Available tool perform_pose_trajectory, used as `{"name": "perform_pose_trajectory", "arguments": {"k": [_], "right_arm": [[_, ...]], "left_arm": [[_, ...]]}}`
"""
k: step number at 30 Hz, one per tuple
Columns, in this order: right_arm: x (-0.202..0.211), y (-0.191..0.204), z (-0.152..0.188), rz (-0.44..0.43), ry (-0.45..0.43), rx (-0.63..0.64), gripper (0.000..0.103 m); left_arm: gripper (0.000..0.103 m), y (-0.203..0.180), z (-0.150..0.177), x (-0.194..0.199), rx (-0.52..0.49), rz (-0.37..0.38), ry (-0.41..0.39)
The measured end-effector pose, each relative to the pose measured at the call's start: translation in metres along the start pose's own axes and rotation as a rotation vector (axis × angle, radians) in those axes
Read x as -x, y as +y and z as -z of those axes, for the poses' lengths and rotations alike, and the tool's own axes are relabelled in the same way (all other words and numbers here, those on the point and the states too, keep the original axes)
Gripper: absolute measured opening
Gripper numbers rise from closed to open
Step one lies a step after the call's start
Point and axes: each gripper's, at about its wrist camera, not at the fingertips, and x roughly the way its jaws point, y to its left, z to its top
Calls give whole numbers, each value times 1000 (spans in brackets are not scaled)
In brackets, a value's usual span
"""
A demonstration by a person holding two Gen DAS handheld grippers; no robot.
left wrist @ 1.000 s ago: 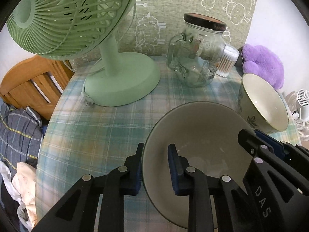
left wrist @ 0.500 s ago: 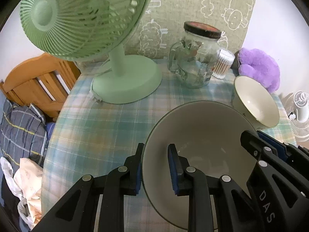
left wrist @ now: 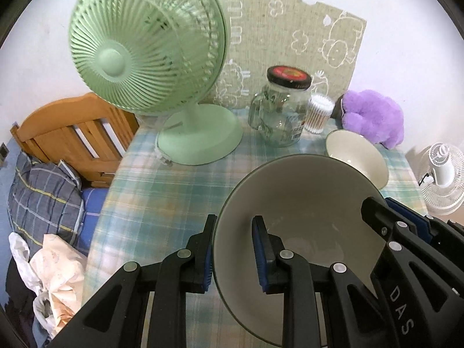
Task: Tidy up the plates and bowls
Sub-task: 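Lift the second grey bowl and carry it toward the plate stack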
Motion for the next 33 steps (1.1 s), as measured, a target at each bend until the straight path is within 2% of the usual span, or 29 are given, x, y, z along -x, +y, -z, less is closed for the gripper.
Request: {"name": "perform_pose_trajectory", "arguments": {"k": [14, 33], "right_arm": [[78, -12, 25, -11, -64, 20, 18], [129, -48, 103, -29, -32, 37, 18]], "left_arm": [[22, -10, 21, 73, 8, -6, -67], [22, -44, 99, 120, 12, -25, -25]]}}
